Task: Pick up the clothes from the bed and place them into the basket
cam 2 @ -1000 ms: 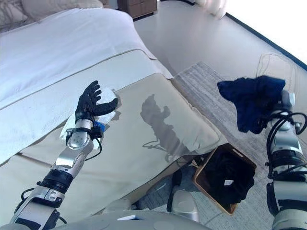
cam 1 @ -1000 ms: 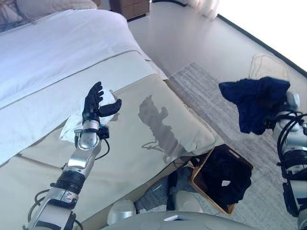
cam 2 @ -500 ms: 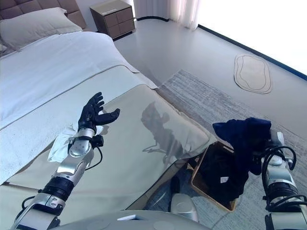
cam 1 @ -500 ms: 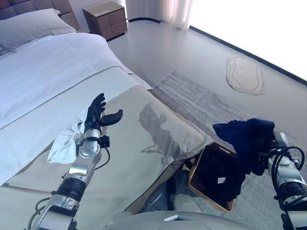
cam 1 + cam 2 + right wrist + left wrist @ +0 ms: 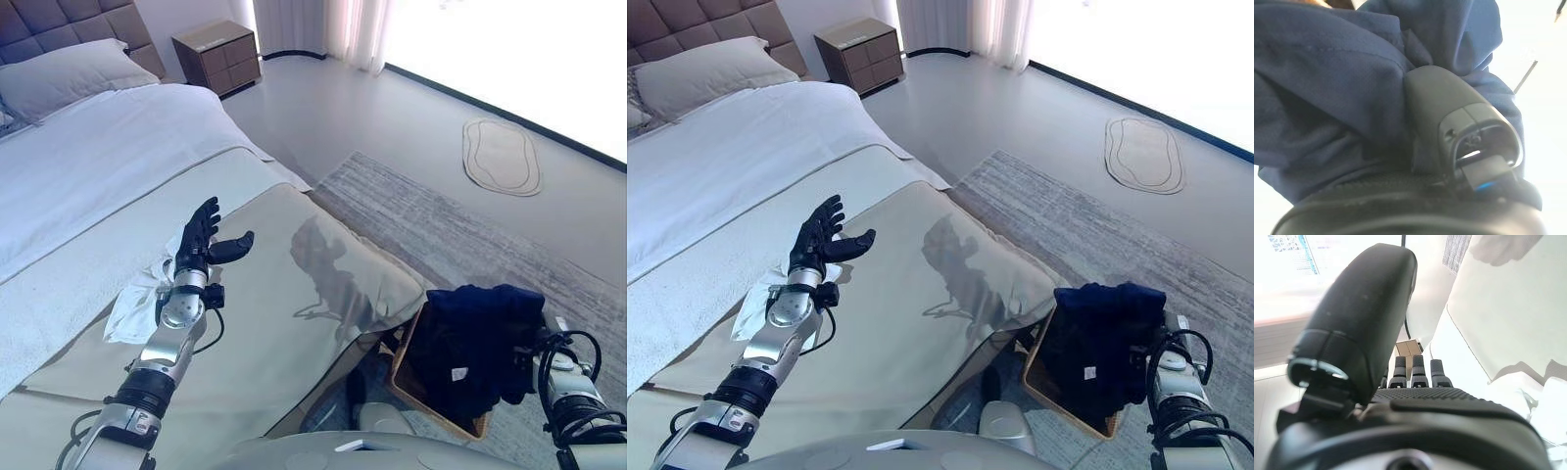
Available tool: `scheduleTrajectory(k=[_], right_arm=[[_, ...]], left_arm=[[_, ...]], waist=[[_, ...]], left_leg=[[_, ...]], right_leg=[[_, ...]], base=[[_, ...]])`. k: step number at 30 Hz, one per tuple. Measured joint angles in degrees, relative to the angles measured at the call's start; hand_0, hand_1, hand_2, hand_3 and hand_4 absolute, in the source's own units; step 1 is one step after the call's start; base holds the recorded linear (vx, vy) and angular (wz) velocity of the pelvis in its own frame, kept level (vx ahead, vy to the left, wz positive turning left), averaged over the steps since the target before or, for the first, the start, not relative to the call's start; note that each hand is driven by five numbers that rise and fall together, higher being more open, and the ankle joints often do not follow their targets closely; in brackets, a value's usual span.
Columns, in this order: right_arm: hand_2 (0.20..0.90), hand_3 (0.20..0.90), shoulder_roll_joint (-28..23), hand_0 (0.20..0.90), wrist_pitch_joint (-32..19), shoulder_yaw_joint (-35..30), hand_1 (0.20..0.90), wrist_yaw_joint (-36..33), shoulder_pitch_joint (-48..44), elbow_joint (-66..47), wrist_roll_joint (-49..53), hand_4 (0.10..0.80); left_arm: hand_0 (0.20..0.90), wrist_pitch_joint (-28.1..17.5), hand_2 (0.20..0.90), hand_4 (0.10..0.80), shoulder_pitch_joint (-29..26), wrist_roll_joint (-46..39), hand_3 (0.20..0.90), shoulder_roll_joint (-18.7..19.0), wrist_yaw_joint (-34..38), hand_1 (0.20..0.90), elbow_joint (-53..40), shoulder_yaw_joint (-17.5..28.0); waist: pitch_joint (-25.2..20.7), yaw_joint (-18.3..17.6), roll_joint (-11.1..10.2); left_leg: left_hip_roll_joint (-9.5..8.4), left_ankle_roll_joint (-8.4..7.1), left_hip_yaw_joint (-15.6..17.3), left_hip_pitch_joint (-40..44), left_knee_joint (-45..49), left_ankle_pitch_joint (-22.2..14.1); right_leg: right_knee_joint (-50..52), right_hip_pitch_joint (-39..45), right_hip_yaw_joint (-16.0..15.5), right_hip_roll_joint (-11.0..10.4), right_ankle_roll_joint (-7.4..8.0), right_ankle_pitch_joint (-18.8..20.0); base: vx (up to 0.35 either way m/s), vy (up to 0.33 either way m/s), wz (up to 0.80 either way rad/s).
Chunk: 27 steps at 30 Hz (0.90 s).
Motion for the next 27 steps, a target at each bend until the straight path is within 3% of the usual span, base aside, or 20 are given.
scheduleTrajectory(k=[7,14,15,16,17,19,27], right_arm=[[0.300,0.200,0.00,0.300,-0.03,-0.71,0.300,-0.02,-0.13,3.17,-0.29,0.100],[0.300,0.200,-0.02,0.300,0.16,-1.57,0.300,-0.80,-0.11,5.14,-1.18,0.100],[0.399,0.315,-0.02,0.399,0.16,-1.57,0.399,-0.76,-0.16,5.13,-1.65,0.215],[0.575,0.521,-0.02,0.575,0.15,-1.57,0.575,-0.73,-0.22,5.13,-2.22,0.421],[0.575,0.521,-0.02,0.575,0.15,-1.57,0.575,-0.71,-0.24,5.13,-2.26,0.421],[0.900,0.900,-0.02,0.900,0.14,-1.57,0.900,-0.61,-0.25,5.13,-2.27,0.800],[0.900,0.900,-0.02,0.900,-0.01,-1.59,0.900,-0.64,-0.14,5.13,-2.67,0.800]], left_arm=[[0.900,0.11,0.900,0.800,0.12,0.00,0.900,-0.01,-0.21,0.900,0.18,-2.82],[0.900,0.43,0.900,0.800,0.48,-0.01,0.900,0.01,-1.24,0.900,0.18,-3.01],[0.900,0.49,0.900,0.800,0.51,0.00,0.900,0.01,-1.70,0.900,0.17,-3.03],[0.900,0.52,0.900,0.800,0.51,0.00,0.900,0.01,-1.86,0.900,0.17,-3.04],[0.900,0.57,0.900,0.800,0.51,0.00,0.900,0.01,-1.93,0.900,0.17,-3.05],[0.900,1.16,0.900,0.800,0.60,0.00,0.900,0.01,-2.31,0.900,0.17,-3.05],[0.900,1.18,0.900,0.800,1.00,0.00,0.900,-0.02,-2.71,0.900,0.17,-4.18]], waist=[[-0.23,-0.99,0.40],[-1.26,-1.24,2.19],[-1.42,-1.20,2.75],[-1.39,-1.20,3.09],[-1.38,-1.20,3.24],[-1.32,-1.20,3.83],[-1.23,-1.56,4.89]], left_leg=[[0.15,0.04,0.17,-0.48,-0.06,-0.03],[0.07,-0.06,0.20,-1.16,0.03,0.03],[0.02,-0.05,0.18,-1.18,-0.08,0.03],[0.02,-0.08,0.18,-1.18,-0.11,-0.01],[0.02,-0.07,0.18,-1.18,-0.12,-0.01],[0.02,-0.10,0.19,-1.20,-0.18,-0.19],[0.01,-0.12,0.42,-1.93,-0.17,-0.19]], right_leg=[[-0.03,-0.63,0.11,-0.07,0.06,-0.06],[-0.17,-1.16,0.14,-0.10,0.06,-0.05],[-0.25,-1.16,0.15,-0.10,0.07,-0.05],[-0.27,-1.16,0.15,-0.12,0.09,-0.07],[-0.28,-1.16,0.15,-0.13,0.13,-0.10],[-0.29,-1.20,0.15,-0.13,0.22,-0.17],[-0.29,-2.12,0.50,-0.10,0.25,-0.19]], base=[[-0.004,-0.002,0.00],[0.000,0.000,0.00],[0.000,0.000,0.00],[0.000,0.000,0.00],[0.000,0.000,0.00],[0.000,0.000,0.00],[0.003,-0.001,-0.01]])
